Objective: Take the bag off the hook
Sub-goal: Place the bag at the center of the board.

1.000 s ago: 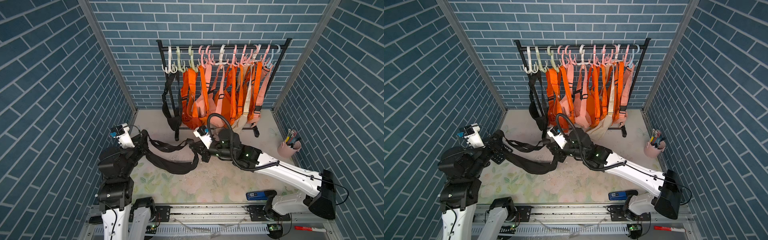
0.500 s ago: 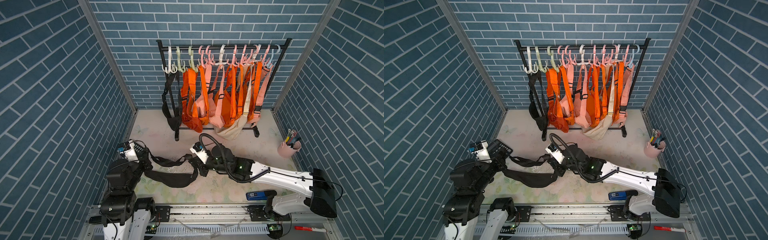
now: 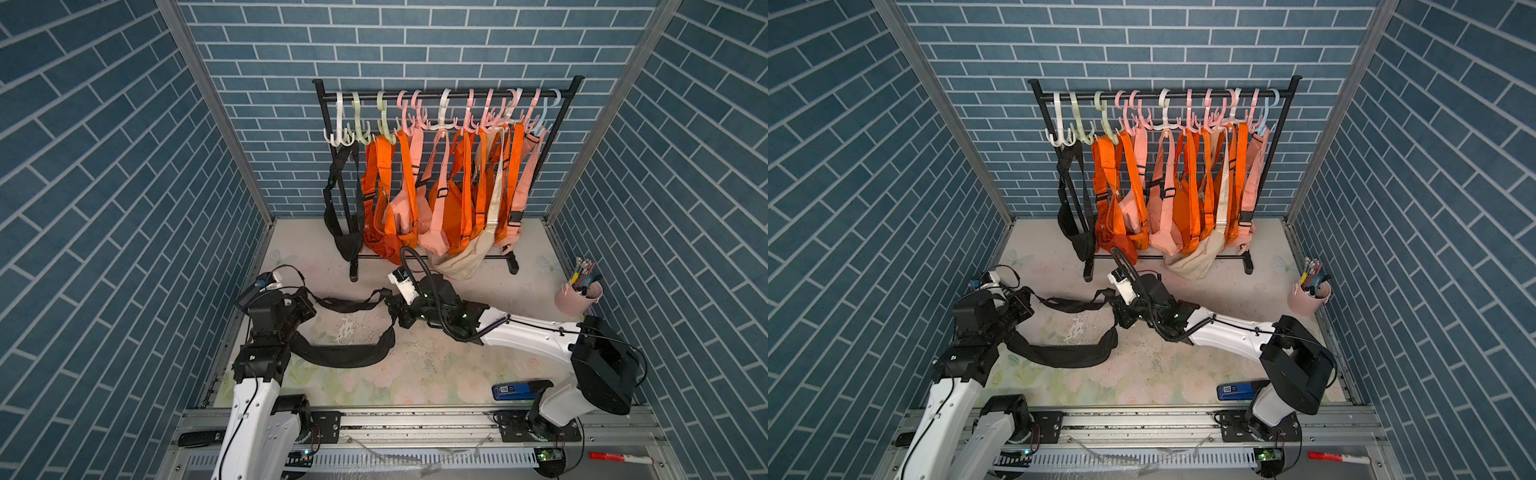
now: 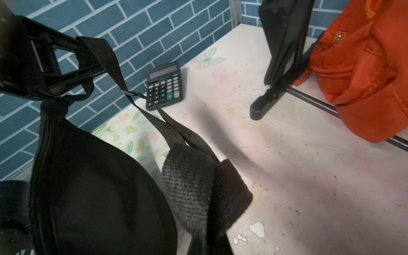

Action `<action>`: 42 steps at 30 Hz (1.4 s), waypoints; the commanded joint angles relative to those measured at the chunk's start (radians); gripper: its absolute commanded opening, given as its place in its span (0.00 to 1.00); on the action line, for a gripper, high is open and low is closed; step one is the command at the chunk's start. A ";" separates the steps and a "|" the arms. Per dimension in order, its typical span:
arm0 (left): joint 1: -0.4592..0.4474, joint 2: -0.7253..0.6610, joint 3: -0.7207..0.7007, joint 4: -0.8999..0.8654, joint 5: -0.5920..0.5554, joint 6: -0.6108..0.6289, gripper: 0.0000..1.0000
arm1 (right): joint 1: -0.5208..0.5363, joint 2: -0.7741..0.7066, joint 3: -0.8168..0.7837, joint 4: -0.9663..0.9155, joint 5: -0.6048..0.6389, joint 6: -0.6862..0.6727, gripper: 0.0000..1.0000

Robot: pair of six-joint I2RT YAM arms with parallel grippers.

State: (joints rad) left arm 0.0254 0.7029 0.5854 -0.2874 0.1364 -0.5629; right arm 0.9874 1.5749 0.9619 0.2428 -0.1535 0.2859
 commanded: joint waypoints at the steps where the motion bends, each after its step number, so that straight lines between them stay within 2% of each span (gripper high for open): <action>1: -0.028 0.067 -0.036 0.140 -0.052 -0.031 0.00 | -0.017 0.043 0.008 0.050 -0.046 0.031 0.00; 7: -0.137 0.171 -0.053 0.218 -0.157 0.008 0.00 | -0.062 0.089 -0.031 0.108 -0.062 0.053 0.00; 19: -0.140 0.386 -0.135 0.410 -0.159 -0.006 0.00 | -0.122 0.208 -0.074 0.205 -0.134 0.123 0.00; 26: -0.140 0.359 -0.213 0.429 -0.213 0.005 0.00 | -0.116 0.260 -0.114 0.267 -0.168 0.182 0.00; 35: -0.140 0.279 -0.297 0.463 -0.234 0.017 0.00 | -0.056 0.201 -0.130 0.228 -0.116 0.141 0.00; 38: -0.140 0.315 -0.294 0.478 -0.242 0.029 0.00 | -0.035 0.192 -0.119 0.214 -0.101 0.136 0.00; 42: -0.140 0.438 -0.233 0.508 -0.239 0.022 0.00 | -0.005 0.204 -0.070 0.169 -0.094 0.114 0.00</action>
State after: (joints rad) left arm -0.1101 1.0798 0.3122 0.2012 -0.0917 -0.5510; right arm 0.9649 1.7996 0.8509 0.4488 -0.2722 0.4225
